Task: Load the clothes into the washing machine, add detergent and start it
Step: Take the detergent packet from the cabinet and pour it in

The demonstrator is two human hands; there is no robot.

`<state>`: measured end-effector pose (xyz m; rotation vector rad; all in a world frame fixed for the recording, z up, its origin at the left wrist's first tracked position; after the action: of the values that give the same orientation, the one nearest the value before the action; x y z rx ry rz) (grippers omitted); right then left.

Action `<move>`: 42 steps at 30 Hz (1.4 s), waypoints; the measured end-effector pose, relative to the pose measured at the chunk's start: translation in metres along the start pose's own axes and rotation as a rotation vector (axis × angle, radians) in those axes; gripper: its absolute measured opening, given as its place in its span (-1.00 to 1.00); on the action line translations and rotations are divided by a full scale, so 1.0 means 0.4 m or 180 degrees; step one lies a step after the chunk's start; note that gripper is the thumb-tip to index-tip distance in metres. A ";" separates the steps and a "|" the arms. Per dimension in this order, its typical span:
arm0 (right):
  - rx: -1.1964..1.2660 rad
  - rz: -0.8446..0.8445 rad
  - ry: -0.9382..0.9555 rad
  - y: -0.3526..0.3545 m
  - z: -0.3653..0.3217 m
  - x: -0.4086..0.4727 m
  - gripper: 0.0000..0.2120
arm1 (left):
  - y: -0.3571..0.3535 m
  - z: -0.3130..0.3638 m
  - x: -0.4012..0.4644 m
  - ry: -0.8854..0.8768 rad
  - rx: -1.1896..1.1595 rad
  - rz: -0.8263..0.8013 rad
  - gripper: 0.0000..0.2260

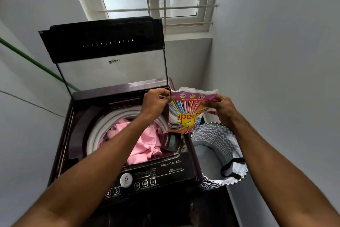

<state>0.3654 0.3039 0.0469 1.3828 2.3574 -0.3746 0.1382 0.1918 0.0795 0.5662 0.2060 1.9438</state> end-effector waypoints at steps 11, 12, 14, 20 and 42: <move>-0.0480 -0.0388 -0.0032 -0.053 0.023 0.040 -0.60 | -0.044 -0.069 -0.017 0.0660 -0.0441 -0.0297 -0.80; -0.0574 -0.0473 -0.0043 -0.058 0.036 0.049 -0.56 | -0.048 -0.073 -0.018 0.0700 -0.0462 -0.0209 -0.83; -0.0747 -0.0633 -0.0135 -0.063 0.058 0.058 -0.48 | -0.057 -0.078 -0.017 0.0756 -0.0536 -0.0065 -0.90; -0.0890 -0.0813 -0.0248 -0.073 0.125 0.074 -0.52 | -0.074 -0.069 -0.008 0.0856 -0.0727 0.0203 -0.88; -0.1726 -0.0543 0.1068 -0.361 -0.088 0.117 -0.53 | 0.230 0.096 0.080 -0.0115 0.0808 0.1352 -0.81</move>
<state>0.2113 0.2852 0.0623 1.0465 2.5738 0.4635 0.0709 0.1762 0.1583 0.8665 0.3337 2.3325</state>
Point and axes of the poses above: each hand's wrist, its own x-axis towards the middle knuckle, its own y-axis out of the back of the hand, z = x × y, the point moved 3 cm from there along x, towards the middle knuckle, and after that the axes turned 13 degrees about -y, right-handed, at the moved point
